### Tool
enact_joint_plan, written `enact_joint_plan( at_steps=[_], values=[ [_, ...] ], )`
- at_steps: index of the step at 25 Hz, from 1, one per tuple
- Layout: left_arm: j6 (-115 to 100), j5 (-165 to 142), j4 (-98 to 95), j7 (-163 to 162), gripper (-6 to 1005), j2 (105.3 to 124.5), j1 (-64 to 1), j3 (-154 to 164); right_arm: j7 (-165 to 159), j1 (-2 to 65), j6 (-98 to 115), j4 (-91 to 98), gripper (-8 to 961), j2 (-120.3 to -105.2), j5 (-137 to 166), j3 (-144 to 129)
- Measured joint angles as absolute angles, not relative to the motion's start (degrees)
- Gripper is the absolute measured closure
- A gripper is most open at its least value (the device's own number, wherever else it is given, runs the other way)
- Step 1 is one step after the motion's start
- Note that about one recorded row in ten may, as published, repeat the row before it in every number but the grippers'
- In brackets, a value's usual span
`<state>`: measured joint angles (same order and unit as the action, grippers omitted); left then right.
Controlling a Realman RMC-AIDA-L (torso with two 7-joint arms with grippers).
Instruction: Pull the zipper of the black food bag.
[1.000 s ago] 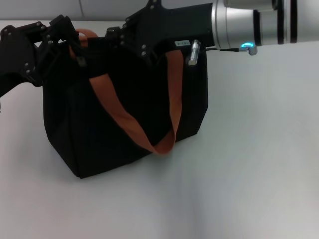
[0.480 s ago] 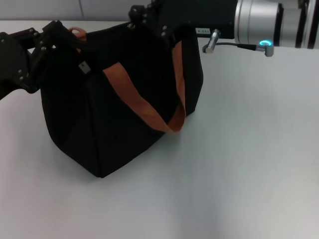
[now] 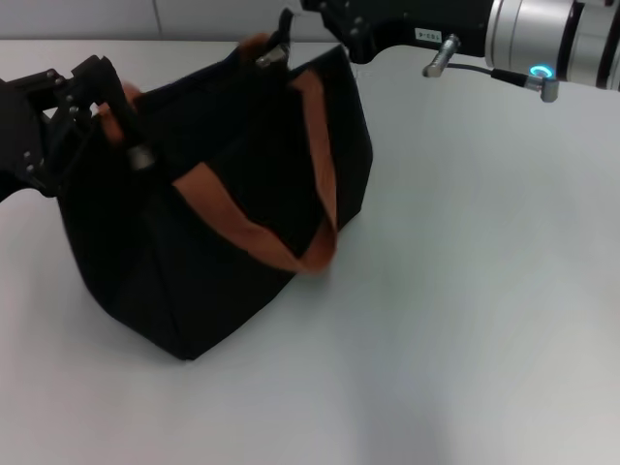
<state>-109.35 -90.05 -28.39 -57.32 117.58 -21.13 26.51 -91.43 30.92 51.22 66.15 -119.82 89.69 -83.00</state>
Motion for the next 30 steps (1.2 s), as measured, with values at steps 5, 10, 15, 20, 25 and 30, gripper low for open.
enact_joint_plan(
  at_steps=[5, 10, 15, 20, 25, 30],
  values=[
    [-109.4, -90.1, -28.4, -57.3, 978, 117.59, -21.0, 26.5, -91.0, 30.0, 49.5, 66.1, 957, -119.84, 89.5, -82.6],
    [-109.4, -90.2, -28.3, -57.3, 978, 117.71, -21.0, 26.6, -89.3, 28.9, 50.8, 66.1, 940, -119.78, 85.1, -82.4],
    [-109.3, -90.3, -28.3, -57.3, 978, 117.77, -21.0, 26.8, -85.9, 27.1, 55.3, 64.7, 908, -119.69, 75.9, -79.9],
    [-109.1, -90.4, -28.2, -58.0, 978, 117.96, -21.1, 27.0, -84.1, 26.6, 68.5, 56.7, 877, -119.32, 67.8, -73.9],
    [-108.2, -90.6, -27.0, -60.3, 978, 118.01, -21.0, 27.9, -84.1, 26.8, 81.0, 48.8, 821, -119.08, 67.7, -68.4],
    [-108.0, -91.7, -26.7, -63.5, 937, 117.59, -20.2, 28.0, -82.5, 27.1, 85.9, 43.2, 671, -118.41, 68.4, -67.9]
  ],
)
